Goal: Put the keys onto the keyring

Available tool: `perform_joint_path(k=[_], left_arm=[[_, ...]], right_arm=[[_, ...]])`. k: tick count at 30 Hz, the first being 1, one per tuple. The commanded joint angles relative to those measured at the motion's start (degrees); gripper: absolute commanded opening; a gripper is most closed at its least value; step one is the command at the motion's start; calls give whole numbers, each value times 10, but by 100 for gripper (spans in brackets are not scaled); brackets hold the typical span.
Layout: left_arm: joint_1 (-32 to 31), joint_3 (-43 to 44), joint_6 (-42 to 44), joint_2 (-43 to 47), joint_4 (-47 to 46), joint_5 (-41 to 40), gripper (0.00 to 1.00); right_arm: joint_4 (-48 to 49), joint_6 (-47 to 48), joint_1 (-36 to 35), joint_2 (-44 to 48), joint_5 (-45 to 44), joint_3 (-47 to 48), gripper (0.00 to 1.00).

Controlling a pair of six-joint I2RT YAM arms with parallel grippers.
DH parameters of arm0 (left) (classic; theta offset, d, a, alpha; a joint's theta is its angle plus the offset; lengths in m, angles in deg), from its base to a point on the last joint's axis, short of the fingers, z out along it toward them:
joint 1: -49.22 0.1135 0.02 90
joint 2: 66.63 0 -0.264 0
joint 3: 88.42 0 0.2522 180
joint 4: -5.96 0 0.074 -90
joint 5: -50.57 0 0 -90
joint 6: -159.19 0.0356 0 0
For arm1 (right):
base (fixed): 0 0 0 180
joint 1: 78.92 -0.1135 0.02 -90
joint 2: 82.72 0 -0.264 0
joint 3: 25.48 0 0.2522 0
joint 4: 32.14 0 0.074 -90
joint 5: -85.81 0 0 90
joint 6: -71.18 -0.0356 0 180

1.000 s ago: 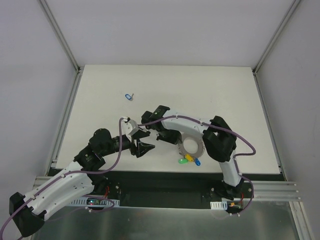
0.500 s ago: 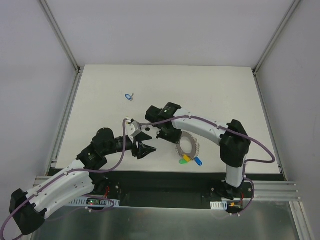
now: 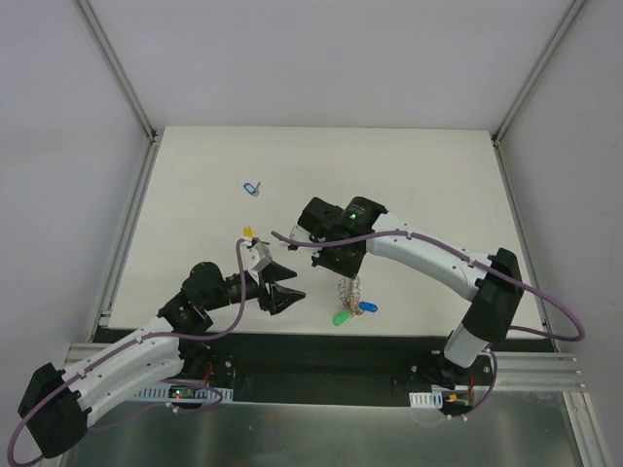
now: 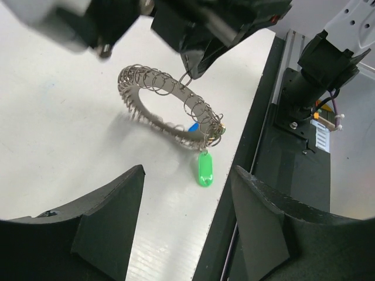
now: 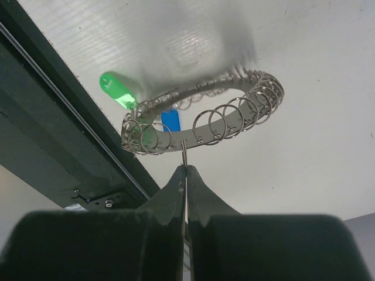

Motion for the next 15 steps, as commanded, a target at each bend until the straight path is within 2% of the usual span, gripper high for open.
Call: perform_joint_path(k=[1,7,15], left_arm=[[-1,-13,-29,-20,-141,-5,61],[-2,11,-6,-71,-212,30,62],[-2,59,21,-119,-225,104,62]], right_arm=[[-9,20,-2,56,22,17,1],[9,33,-2,99,42,12,1],[44,48,-4,150,100,1,1]])
